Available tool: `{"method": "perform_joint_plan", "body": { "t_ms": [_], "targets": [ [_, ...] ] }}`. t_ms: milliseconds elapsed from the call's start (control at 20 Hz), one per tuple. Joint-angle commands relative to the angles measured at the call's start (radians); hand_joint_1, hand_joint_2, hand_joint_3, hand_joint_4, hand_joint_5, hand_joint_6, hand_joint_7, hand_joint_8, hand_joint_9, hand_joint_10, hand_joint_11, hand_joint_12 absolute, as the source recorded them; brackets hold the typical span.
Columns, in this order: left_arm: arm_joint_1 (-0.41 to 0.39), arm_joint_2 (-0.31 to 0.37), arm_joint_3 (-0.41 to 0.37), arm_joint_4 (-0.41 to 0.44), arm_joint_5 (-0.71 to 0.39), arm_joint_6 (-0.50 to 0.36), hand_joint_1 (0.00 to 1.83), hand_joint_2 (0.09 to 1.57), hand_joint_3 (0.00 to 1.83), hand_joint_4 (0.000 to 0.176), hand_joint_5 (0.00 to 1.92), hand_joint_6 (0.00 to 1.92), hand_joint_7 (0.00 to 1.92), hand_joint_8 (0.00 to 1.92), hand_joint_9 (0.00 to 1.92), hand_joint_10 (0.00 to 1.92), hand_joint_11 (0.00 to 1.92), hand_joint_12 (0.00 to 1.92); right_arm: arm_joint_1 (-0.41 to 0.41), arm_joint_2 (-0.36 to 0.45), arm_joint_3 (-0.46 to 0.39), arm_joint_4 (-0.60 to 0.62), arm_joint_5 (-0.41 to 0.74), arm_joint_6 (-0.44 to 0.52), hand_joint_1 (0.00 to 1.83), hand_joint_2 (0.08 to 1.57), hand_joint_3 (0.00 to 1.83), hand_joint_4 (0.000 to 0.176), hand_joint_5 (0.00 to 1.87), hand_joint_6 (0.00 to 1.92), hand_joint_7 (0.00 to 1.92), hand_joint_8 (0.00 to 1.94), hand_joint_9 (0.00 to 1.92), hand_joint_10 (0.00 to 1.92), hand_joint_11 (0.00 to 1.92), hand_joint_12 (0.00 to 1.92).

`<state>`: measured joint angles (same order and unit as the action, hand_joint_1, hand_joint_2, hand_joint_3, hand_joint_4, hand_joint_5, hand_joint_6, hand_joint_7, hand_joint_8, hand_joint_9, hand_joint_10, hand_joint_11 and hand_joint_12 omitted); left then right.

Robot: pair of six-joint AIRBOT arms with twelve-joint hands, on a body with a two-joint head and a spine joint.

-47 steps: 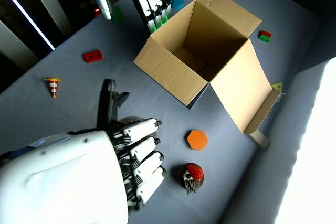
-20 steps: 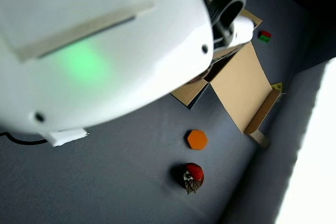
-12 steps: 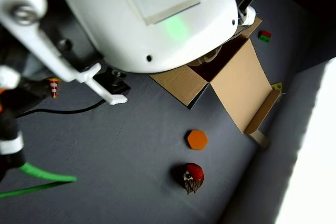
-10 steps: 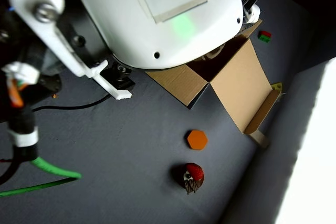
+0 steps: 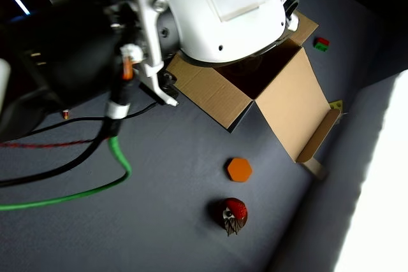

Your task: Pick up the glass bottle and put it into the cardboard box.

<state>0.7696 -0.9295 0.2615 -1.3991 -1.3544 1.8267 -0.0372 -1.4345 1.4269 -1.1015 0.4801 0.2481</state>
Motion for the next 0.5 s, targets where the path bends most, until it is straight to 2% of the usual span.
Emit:
{"method": "perform_joint_plan", "body": {
  "t_ms": [0, 450],
  "targets": [
    [-0.005, -0.001, -0.001, 0.087, -0.055, -0.007, 0.18, 1.26, 0.0, 0.004, 0.28, 0.0, 0.26, 0.0, 0.23, 0.0, 0.0, 0.72, 0.006, 0.002, 0.003, 0.06, 0.047, -0.002, 1.35, 1.19, 0.01, 0.0, 0.77, 1.33, 0.94, 1.1, 0.7, 1.51, 0.68, 1.82],
    [0.0, -0.001, -0.003, 0.087, -0.055, -0.007, 0.17, 1.26, 0.0, 0.004, 0.29, 0.0, 0.27, 0.0, 0.23, 0.0, 0.0, 0.7, -0.033, -0.026, 0.002, 0.033, 0.013, -0.067, 1.35, 1.18, 0.01, 0.0, 0.77, 1.32, 0.96, 1.07, 0.7, 1.51, 0.66, 1.81]
  ]
}}
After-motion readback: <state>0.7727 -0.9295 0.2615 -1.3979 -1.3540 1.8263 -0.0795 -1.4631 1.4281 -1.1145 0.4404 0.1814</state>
